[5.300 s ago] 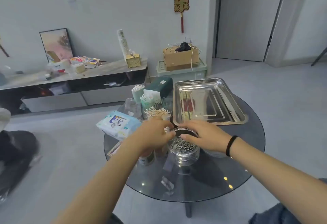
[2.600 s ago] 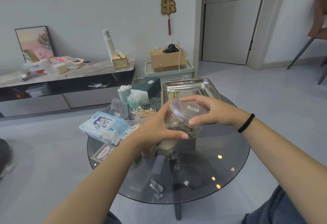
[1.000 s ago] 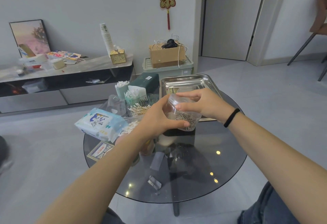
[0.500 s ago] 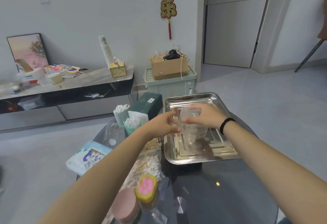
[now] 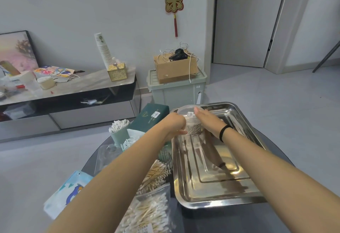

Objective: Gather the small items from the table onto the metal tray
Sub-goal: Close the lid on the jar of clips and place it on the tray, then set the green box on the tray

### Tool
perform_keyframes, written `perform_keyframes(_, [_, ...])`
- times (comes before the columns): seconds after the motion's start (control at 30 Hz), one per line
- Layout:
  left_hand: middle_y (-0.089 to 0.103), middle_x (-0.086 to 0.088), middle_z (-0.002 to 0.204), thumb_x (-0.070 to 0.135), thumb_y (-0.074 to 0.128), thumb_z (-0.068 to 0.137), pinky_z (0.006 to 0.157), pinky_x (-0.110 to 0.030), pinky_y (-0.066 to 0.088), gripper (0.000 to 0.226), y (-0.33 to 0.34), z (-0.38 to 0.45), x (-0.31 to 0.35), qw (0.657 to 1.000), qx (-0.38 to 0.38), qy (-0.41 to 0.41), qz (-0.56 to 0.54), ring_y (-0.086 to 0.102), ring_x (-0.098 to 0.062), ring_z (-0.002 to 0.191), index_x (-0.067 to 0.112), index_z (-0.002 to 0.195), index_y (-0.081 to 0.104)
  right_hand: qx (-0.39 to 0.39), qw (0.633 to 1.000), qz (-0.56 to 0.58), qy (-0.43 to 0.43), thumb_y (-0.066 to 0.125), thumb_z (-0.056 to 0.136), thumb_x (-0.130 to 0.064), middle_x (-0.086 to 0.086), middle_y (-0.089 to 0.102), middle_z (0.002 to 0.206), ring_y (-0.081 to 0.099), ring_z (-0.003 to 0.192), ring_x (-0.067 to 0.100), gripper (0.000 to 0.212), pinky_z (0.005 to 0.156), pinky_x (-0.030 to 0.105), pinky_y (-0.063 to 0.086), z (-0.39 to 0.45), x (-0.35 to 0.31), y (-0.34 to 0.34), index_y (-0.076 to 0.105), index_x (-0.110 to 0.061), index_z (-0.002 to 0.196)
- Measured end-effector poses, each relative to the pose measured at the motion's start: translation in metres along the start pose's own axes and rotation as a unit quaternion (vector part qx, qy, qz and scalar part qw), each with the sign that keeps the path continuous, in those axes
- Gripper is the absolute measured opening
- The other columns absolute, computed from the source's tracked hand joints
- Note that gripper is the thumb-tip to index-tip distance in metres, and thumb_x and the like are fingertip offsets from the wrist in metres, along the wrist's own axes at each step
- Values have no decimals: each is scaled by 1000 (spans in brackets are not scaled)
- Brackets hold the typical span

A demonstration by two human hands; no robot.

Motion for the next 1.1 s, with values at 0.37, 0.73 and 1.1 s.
perform_keyframes(0.37, [44,-19,131,24,47,90,101,-43,33,37,-49,-2,15,833,234,104,491,38,-37,122,6,121,53,68,988,-113,-80,28,98,-40,11,11,157,-1,145,23,47,115,41,6,-5,-21,5,38,-23,140])
perform_keyframes(0.73, [43,-20,134,56,63,73,99,-47,37,85,-94,22,-1,912,205,-28,355,41,-39,122,37,145,22,64,983,-131,-114,29,99,-31,0,47,142,23,139,18,39,113,39,10,-2,-31,25,51,-23,130])
perform_keyframes(1.1, [35,-19,142,65,59,72,107,-45,32,88,-20,-29,89,950,174,89,242,32,-37,129,40,147,18,79,964,249,-51,28,99,-39,-5,58,121,60,97,9,40,81,29,50,-51,-36,-38,52,-28,129])
Point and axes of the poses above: each hand's wrist, its own z-axis towards the middle knuckle, its own y-axis out of the palm, x = y × z, the point moved 5 cm from there along z, towards the middle knuckle
